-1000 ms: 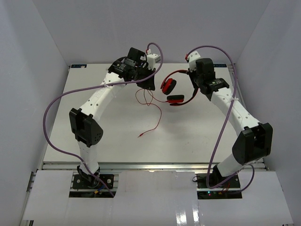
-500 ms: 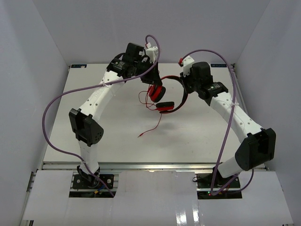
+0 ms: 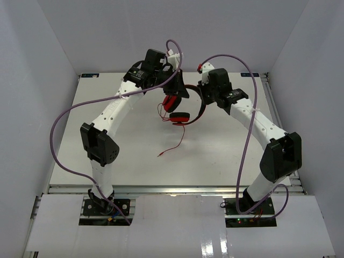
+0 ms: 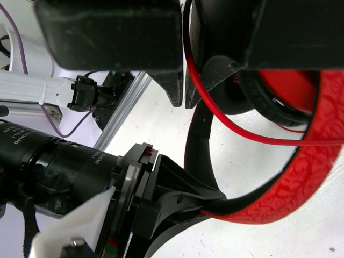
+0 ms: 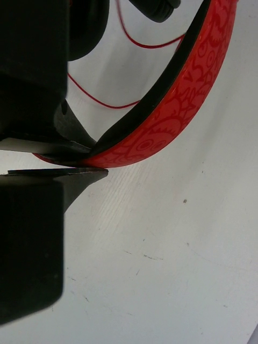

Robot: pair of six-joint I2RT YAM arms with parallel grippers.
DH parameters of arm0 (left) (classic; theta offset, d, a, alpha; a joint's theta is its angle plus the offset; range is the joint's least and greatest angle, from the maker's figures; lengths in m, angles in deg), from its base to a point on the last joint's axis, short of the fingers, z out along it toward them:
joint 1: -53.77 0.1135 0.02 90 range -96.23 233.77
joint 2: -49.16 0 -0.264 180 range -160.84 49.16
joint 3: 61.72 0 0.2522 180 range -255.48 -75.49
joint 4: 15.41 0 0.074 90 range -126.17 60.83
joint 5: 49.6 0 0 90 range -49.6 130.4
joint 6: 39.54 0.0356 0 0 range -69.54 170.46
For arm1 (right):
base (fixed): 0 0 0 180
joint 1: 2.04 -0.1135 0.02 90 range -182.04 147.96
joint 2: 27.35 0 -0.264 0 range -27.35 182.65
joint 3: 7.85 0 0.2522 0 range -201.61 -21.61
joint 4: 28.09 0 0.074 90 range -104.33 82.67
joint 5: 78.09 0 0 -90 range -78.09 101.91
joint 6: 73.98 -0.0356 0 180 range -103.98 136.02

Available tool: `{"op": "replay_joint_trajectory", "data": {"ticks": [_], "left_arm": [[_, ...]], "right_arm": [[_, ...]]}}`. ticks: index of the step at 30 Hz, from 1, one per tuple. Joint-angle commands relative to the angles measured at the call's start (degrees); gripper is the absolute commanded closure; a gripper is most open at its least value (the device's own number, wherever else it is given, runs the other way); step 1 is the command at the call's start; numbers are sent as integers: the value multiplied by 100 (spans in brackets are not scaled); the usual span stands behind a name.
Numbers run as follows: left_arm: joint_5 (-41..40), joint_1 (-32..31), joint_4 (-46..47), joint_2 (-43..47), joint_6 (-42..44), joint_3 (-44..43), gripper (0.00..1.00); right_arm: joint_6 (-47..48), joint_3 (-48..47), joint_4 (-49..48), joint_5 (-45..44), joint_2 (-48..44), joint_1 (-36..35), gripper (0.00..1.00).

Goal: Wrap the headphones

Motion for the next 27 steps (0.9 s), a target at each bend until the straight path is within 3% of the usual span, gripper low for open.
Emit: {"op": "replay_joint_trajectory", "data": {"ticks": [1, 6, 14, 19, 27], "left_arm": [[-409, -20, -217, 749, 177, 206, 80], [-53, -15, -166, 712, 124, 585, 77], [255, -20, 113, 283, -214, 372, 74], [28, -39, 367, -45, -627, -301, 74], [-520, -260, 683, -207, -969, -423, 72]], "right_arm": [[-470, -508, -520, -89, -115, 172, 92], [-584, -757, -551, 44, -30, 234, 92], [-961, -1094, -576, 343, 109, 226, 92], [-1489, -1073, -606, 718, 231, 202, 92], [-2507, -1391, -711, 1061, 603, 164, 92]]}}
